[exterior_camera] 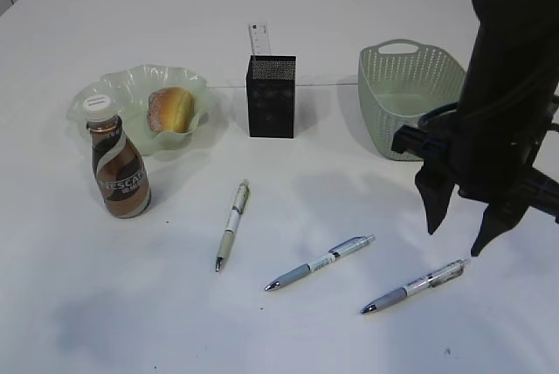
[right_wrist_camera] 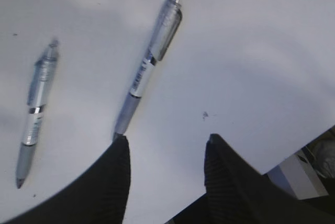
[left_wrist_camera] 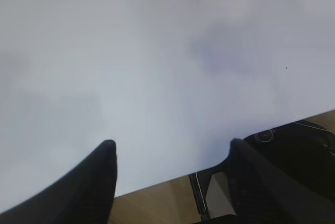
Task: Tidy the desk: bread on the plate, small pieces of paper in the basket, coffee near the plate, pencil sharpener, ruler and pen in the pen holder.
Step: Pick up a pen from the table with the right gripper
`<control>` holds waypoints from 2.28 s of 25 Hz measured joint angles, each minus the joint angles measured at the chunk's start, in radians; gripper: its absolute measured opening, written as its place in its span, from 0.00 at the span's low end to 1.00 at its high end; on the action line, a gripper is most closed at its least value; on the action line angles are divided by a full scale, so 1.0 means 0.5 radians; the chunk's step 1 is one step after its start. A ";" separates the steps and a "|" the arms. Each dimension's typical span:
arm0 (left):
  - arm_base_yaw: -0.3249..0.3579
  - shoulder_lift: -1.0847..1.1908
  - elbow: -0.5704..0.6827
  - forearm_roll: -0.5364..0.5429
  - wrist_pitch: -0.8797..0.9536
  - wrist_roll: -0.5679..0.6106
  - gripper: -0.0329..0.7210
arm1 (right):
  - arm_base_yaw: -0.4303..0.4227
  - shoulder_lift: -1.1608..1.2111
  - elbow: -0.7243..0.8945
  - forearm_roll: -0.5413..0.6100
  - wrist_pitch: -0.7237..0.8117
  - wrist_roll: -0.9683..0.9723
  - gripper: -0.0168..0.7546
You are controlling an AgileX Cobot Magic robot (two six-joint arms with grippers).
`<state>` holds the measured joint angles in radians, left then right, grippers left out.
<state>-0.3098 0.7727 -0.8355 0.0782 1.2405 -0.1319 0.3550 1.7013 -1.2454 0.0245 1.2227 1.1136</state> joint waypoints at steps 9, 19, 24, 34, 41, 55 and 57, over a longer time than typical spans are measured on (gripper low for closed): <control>0.000 0.000 0.000 0.004 0.000 0.000 0.66 | 0.000 0.075 0.128 -0.004 -0.034 -0.004 0.50; 0.000 0.000 0.000 0.004 0.008 0.000 0.66 | 0.000 0.186 0.128 0.043 -0.262 -0.036 0.50; 0.000 0.000 0.000 0.004 0.008 0.000 0.66 | 0.000 0.256 0.147 0.068 -0.380 -0.098 0.50; 0.000 0.000 0.000 0.001 0.012 0.000 0.66 | 0.000 0.273 0.429 0.150 -0.643 -0.153 0.39; 0.000 0.000 0.000 -0.008 0.012 0.000 0.66 | 0.000 0.273 0.453 0.230 -0.952 -0.153 0.39; 0.000 0.000 0.000 -0.008 0.012 0.000 0.66 | 0.000 0.273 0.453 0.321 -0.942 -0.153 0.39; 0.000 0.000 0.000 -0.008 0.012 0.000 0.66 | 0.000 0.273 0.453 0.347 -0.927 -0.153 0.39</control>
<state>-0.3098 0.7727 -0.8355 0.0742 1.2463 -0.1319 0.3550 1.8377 -1.0189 0.1982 0.7590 1.0372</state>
